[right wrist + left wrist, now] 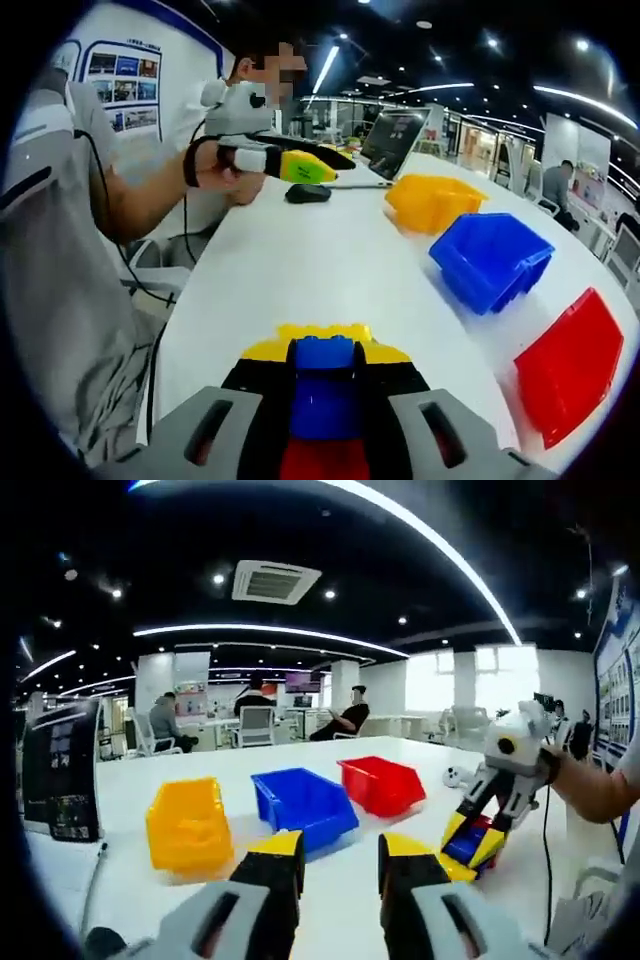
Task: Take apart the toy blocks one by one and place each separated block into its matching bin, sorting the blocks by their type until all the connected pieces are disassembled and separated into the correct bins
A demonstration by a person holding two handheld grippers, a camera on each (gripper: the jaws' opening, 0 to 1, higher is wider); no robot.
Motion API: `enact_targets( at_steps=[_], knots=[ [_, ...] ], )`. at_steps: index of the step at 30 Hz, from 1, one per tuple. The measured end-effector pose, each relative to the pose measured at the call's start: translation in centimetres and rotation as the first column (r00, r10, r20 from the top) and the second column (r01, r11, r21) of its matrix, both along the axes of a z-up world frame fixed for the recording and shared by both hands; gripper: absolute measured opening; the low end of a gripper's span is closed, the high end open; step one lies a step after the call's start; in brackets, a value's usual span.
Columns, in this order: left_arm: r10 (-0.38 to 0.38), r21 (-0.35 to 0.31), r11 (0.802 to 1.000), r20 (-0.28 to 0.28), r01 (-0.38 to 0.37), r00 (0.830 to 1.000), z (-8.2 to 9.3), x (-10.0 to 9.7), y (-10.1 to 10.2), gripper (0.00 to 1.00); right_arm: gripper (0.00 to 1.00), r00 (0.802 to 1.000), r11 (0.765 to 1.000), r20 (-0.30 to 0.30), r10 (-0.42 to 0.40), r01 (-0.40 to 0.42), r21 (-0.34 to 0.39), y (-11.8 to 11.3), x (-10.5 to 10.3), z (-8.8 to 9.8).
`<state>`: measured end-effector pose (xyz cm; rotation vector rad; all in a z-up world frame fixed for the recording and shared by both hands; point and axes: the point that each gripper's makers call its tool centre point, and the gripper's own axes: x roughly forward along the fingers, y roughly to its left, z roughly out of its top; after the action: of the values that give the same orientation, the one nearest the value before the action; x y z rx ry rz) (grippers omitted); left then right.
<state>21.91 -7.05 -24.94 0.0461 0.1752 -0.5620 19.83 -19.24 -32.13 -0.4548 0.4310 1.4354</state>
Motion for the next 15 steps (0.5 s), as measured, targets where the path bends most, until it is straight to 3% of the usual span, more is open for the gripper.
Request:
enact_targets(
  at_steps=[3,7,12,15],
  knots=[
    [-0.041,-0.003,0.999,-0.015,0.041,0.999,-0.6,-0.7,-1.1,0.31,0.27,0.999,1.000,0.042,-0.014,0.014,-0.003,-0.8,0.4,0.5],
    [-0.075,-0.007,0.997,-0.051,0.074,0.996,-1.6,-0.9,-2.2,0.31,0.30,0.998,0.997,0.019,-0.064,0.063,0.049,-2.0,1.0,1.5],
    [-0.180,-0.114,0.979,-0.099,0.169,0.979,-2.1,-1.3,-5.1,0.32,0.35,0.993,0.992,-0.009,-0.121,0.121,0.040,-3.5,1.1,1.2],
    [-0.209,-0.088,0.976,-0.147,0.198,0.967,-3.5,-1.5,-7.0,0.38,0.36,0.991,0.989,-0.032,-0.133,0.135,0.055,-3.7,0.9,1.3]
  ],
)
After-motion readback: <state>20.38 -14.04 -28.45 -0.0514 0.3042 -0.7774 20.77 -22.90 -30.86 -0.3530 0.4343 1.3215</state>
